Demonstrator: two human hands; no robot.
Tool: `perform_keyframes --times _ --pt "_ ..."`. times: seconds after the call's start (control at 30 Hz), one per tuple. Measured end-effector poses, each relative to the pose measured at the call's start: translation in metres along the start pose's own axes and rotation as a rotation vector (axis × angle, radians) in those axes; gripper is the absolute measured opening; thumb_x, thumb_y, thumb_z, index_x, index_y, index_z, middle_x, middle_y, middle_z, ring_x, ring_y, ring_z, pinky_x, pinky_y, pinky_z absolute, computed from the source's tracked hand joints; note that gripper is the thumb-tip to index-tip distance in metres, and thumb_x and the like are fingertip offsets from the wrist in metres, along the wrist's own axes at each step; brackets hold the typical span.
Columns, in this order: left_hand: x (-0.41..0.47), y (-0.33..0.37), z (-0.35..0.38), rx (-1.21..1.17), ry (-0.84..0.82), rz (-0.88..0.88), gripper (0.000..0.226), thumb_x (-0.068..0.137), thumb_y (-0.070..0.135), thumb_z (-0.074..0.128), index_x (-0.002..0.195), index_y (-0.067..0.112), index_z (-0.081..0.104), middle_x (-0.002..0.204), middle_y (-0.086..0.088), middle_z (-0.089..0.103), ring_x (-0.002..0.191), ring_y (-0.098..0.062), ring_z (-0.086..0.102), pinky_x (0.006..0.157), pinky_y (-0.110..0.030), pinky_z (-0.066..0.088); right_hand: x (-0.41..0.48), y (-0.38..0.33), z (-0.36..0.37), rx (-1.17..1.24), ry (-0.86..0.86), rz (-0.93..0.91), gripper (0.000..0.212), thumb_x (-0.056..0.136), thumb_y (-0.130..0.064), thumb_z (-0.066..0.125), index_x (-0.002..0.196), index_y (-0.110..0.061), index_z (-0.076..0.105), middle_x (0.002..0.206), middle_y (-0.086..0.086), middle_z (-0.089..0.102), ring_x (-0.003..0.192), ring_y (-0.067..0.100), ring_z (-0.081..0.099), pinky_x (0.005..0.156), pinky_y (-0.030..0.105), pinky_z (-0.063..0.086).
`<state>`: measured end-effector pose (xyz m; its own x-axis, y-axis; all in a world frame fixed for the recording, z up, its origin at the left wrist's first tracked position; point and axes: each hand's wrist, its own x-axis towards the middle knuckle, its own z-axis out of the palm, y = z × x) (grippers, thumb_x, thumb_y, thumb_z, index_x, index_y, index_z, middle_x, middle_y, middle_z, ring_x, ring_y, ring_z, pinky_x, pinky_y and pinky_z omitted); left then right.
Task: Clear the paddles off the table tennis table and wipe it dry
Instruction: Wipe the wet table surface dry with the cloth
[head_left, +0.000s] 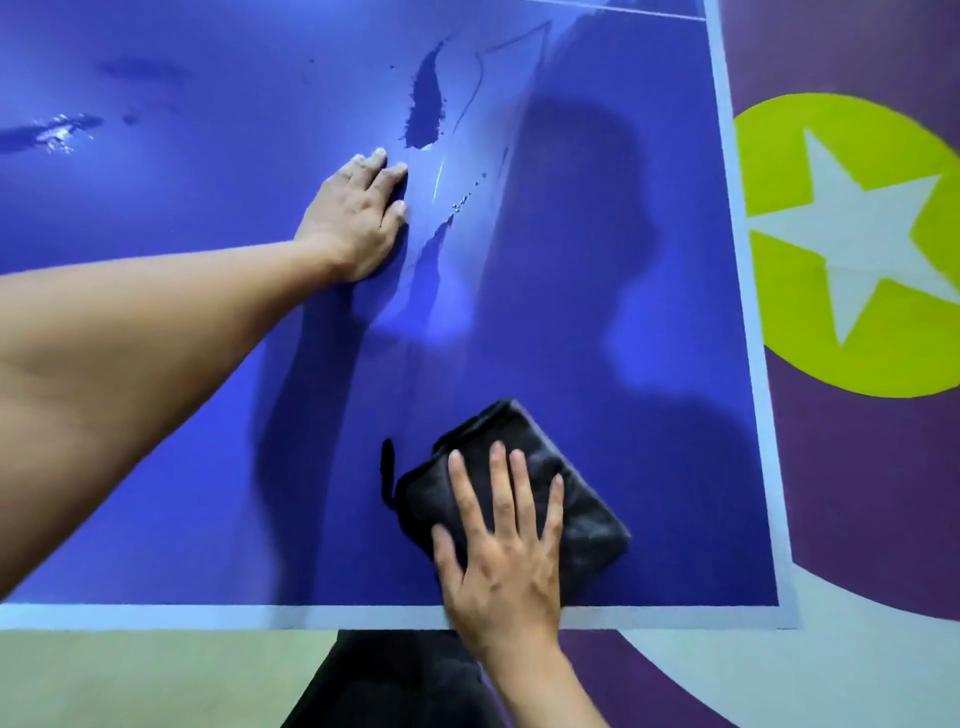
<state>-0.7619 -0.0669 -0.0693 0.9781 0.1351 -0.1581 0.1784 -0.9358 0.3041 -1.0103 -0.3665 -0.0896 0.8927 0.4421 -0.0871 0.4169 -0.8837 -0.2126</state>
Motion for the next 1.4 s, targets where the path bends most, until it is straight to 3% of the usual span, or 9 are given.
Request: perform_keyframes --times 0.13,0.23,0.33,0.57,0.7,0.97,1.17,1.4 --pt "0.007 -0.001 0.008 0.039 0.035 -0.005 0.050 0.106 0.037 0.033 0.153 0.018 0.035 0.164 -0.012 0.026 0.150 -0.033 0.023 0.122 -0.044 0.016 0.004 0.002 0.006 -0.026 0.012 -0.015 0.073 0.094 -0.056 0.054 0.159 -0.033 0.030 0.168 0.007 0.021 0.155 0.026 0.020 0.117 0.067 0.024" --pt "0.018 -0.012 0.003 0.072 0.106 0.047 0.043 0.101 0.036 0.032 0.135 0.018 0.051 0.145 -0.009 0.046 0.129 -0.038 0.043 0.107 -0.048 0.030 0.046 0.007 0.004 -0.020 0.051 -0.038 0.071 0.093 -0.056 0.054 0.158 -0.034 0.033 0.168 0.006 0.023 0.155 0.024 0.021 0.118 0.066 0.023" --pt "0.036 -0.034 -0.007 0.112 0.174 0.084 0.047 0.094 0.036 0.029 0.126 0.014 0.055 0.134 -0.011 0.053 0.116 -0.039 0.049 0.100 -0.048 0.035 0.122 0.006 -0.002 -0.010 0.106 0.004 0.068 0.096 -0.054 0.051 0.158 -0.035 0.032 0.167 0.005 0.024 0.156 0.022 0.018 0.121 0.064 0.018" --pt "0.072 -0.084 -0.014 0.057 0.214 0.001 0.056 0.096 0.034 0.035 0.145 0.011 0.045 0.155 -0.014 0.041 0.144 -0.037 0.034 0.120 -0.046 0.023 0.322 0.019 -0.017 -0.049 0.128 0.185 0.067 0.098 -0.059 0.034 0.161 -0.038 0.022 0.169 0.005 0.019 0.157 0.021 0.012 0.125 0.057 0.003" --pt "0.075 -0.087 -0.008 0.032 0.237 0.013 0.059 0.097 0.034 0.033 0.150 0.010 0.044 0.159 -0.013 0.038 0.148 -0.033 0.031 0.122 -0.042 0.019 0.438 0.036 -0.031 -0.072 0.080 0.215 0.066 0.100 -0.061 0.024 0.161 -0.040 0.013 0.170 0.003 0.012 0.157 0.019 0.005 0.125 0.054 -0.005" --pt "0.077 -0.092 -0.005 0.029 0.284 0.037 0.057 0.098 0.029 0.034 0.149 0.008 0.045 0.159 -0.013 0.038 0.149 -0.033 0.032 0.124 -0.044 0.020 0.628 0.051 -0.052 -0.029 0.079 0.262 0.066 0.099 -0.063 0.023 0.161 -0.040 0.014 0.171 0.004 0.010 0.157 0.018 0.002 0.125 0.055 -0.007" --pt "0.075 -0.091 0.001 0.045 0.292 0.036 0.060 0.097 0.027 0.034 0.152 0.005 0.040 0.160 -0.011 0.037 0.150 -0.029 0.030 0.125 -0.041 0.018 0.646 0.059 -0.058 -0.089 0.029 0.159 0.064 0.100 -0.064 0.021 0.160 -0.044 0.011 0.171 0.004 0.007 0.158 0.020 0.000 0.125 0.054 -0.006" --pt "0.074 -0.088 -0.002 -0.033 0.305 0.017 0.064 0.098 0.028 0.033 0.156 0.002 0.029 0.166 -0.016 0.021 0.145 -0.032 0.031 0.122 -0.039 0.018 0.553 0.015 -0.043 -0.130 0.011 -0.106 0.064 0.098 -0.062 0.021 0.159 -0.046 0.012 0.171 0.003 0.009 0.158 0.019 0.004 0.125 0.053 -0.003"
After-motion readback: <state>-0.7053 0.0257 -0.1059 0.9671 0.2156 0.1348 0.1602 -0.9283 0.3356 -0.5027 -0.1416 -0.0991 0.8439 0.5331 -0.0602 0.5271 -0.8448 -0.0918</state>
